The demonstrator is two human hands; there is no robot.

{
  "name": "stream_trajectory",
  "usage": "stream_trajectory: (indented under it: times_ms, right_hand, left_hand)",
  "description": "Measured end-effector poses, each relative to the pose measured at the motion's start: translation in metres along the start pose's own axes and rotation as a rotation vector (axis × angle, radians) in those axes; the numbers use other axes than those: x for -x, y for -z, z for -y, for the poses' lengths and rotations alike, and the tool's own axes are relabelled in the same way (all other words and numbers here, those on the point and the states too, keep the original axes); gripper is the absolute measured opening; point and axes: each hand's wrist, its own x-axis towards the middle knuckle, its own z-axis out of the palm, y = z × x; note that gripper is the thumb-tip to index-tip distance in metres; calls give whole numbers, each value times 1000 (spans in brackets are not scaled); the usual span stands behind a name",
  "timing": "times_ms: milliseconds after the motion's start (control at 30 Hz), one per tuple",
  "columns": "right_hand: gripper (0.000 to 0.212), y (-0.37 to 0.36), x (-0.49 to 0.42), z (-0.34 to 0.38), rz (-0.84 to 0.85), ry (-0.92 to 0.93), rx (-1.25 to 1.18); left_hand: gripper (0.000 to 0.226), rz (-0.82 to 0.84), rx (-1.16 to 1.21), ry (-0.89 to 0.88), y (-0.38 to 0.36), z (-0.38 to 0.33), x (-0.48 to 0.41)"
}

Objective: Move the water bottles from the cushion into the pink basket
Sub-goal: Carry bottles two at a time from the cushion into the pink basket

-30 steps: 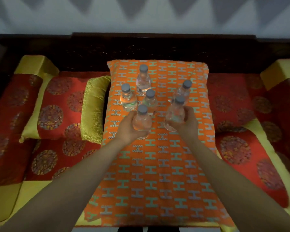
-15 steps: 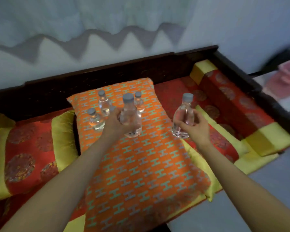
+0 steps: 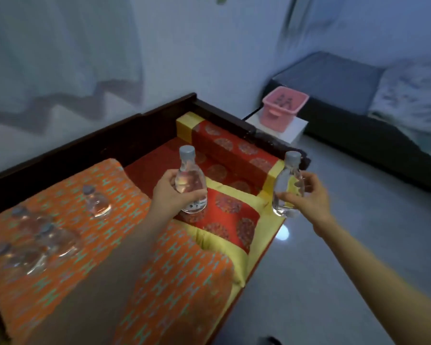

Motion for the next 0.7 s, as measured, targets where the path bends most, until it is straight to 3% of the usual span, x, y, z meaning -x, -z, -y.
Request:
stream_trajectory:
  times_ms: [433,700]
  right_hand:
    - [59,226,-100,-87,-115,-32,-37]
    - [55,302,-177,-124,-120,-80,-40]
  left_hand:
    - [48,145,-43,-20,-272,-96,-38]
    - [44,174,7,25,-404,-128,-73]
